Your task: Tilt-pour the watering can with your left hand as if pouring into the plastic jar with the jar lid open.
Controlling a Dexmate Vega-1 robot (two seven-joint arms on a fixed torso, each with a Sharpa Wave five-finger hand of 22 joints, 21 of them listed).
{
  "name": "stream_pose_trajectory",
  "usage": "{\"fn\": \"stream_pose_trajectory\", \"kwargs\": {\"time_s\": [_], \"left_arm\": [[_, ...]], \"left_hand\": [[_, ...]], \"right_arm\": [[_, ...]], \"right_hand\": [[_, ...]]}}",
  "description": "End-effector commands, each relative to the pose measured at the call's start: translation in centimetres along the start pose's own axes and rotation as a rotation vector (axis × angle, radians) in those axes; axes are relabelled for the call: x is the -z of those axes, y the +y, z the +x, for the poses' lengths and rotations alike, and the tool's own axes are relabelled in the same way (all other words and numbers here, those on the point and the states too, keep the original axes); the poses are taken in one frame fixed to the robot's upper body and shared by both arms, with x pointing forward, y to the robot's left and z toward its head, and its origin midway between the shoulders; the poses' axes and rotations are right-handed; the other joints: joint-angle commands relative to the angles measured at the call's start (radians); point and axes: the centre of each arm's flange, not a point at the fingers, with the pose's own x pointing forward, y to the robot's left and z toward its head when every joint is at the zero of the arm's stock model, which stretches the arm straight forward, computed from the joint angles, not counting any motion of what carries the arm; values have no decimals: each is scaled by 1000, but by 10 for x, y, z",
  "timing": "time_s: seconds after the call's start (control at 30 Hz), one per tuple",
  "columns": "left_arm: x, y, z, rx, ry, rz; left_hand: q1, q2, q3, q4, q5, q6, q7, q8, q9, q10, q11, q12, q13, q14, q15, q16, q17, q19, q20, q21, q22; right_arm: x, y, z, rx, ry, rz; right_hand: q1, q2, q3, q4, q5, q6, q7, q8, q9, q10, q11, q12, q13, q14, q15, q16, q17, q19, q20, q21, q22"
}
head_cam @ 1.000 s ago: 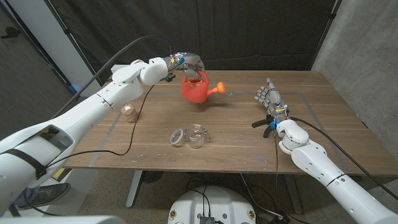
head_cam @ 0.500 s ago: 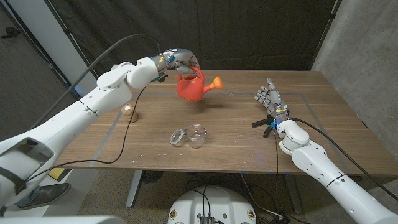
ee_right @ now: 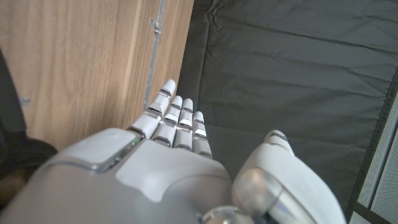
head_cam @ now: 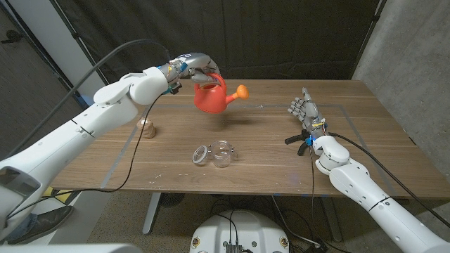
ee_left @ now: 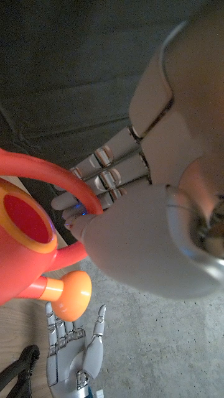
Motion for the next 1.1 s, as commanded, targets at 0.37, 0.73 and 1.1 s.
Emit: {"fn": "stream_pose_trajectory", "kwargs": {"time_s": [0.37, 0.73, 1.1], "left_arm": [[-12, 16, -22, 16, 49, 63], [-27, 29, -32, 50, 25, 130], [-32, 36, -43, 70, 4, 176]], "left_hand": [[45, 46, 51, 1, -7, -42, 4, 28, 56, -58, 1, 37, 102, -33, 9, 3, 74, -52, 9, 10, 10], [47, 44, 78, 7, -14, -30, -9, 58, 91, -66, 1, 80, 170, -40, 18, 10, 123, -69, 12, 20, 17], [44, 37, 92, 10, -23, -13, -11, 76, 108, -61, -1, 114, 216, -42, 18, 18, 161, -68, 7, 31, 18]], "right_arm": [[-5, -16, 9, -1, -31, 29], [-9, -16, -8, 7, -27, 24], [1, -4, -20, 6, -10, 37]], "right_hand": [[-3, 11, 0, -1, 1, 13, -1, 5, 6, 16, -2, 3, 2, 16, -2, 4, 2, 11, 0, -6, 5], [-5, 11, -1, 0, 1, 15, -2, 6, 6, 17, -3, 3, 3, 17, -3, 4, 2, 14, 0, -8, 5], [-7, 12, -3, 0, 1, 16, -1, 5, 6, 20, -1, 3, 3, 20, -2, 3, 2, 17, 0, -10, 5]]}}
